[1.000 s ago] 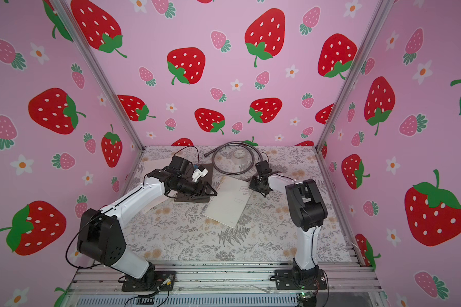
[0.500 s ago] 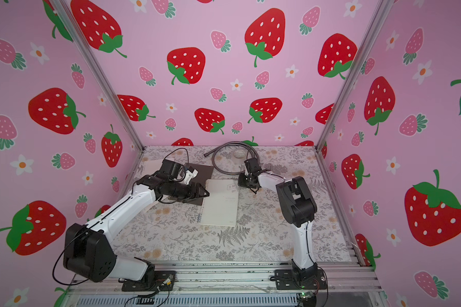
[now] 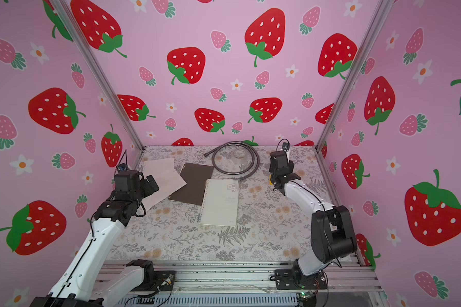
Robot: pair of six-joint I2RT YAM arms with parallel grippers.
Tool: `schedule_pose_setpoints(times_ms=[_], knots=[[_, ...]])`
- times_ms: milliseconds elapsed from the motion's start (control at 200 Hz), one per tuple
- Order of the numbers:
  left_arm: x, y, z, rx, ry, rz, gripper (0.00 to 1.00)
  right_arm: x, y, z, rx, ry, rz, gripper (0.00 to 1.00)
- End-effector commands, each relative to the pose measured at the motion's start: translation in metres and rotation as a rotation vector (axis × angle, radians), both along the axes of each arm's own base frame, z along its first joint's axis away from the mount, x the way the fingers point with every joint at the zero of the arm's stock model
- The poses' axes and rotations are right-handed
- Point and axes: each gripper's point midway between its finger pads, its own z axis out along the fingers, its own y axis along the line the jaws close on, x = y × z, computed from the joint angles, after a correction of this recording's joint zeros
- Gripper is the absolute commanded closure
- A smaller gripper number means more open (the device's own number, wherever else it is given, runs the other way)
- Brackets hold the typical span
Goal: Tear off pages from different notebooks
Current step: Reset both arms
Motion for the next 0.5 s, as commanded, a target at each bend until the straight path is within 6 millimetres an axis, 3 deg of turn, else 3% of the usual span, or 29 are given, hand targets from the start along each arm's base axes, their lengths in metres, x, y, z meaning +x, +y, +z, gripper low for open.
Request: schedule_pose_setpoints(times_ms=[0, 70, 145, 195, 230, 285, 385, 445, 495], knots=[[0.000, 0.049, -0.021, 0.269, 0.036, 0.162, 0.00, -0.021, -0.035, -0.011, -0.094, 0.043, -0.066, 0.53], [0.011, 0.053, -0.054, 0.262, 0.129, 0.118, 0.00, -0.025, -0.046, -0.031, -0.057, 0.065, -0.061, 0.49], [0.023, 0.053, -0.094, 0.135, 0.223, 0.103, 0.00, -0.022, -0.048, -0.051, -0.029, 0.080, -0.023, 0.18], [0.036, 0.047, -0.112, 0.059, 0.237, 0.071, 0.00, -0.018, -0.050, -0.056, -0.045, 0.065, -0.012, 0.12], [0.045, 0.043, -0.122, 0.046, 0.251, 0.040, 0.01, -0.015, -0.048, -0.060, -0.073, 0.061, 0.019, 0.00], [0.056, 0.046, -0.130, 0.067, 0.268, 0.034, 0.00, -0.009, -0.045, -0.062, -0.083, 0.046, 0.059, 0.01], [0.060, 0.058, -0.140, 0.102, 0.265, 0.105, 0.00, -0.017, -0.037, -0.076, -0.060, 0.070, 0.118, 0.01], [0.060, 0.056, -0.144, 0.103, 0.266, 0.100, 0.00, -0.030, -0.034, -0.094, -0.038, 0.003, 0.157, 0.01], [0.062, 0.049, -0.140, 0.124, 0.243, 0.073, 0.00, -0.036, -0.038, -0.087, -0.039, -0.127, 0.154, 0.01]])
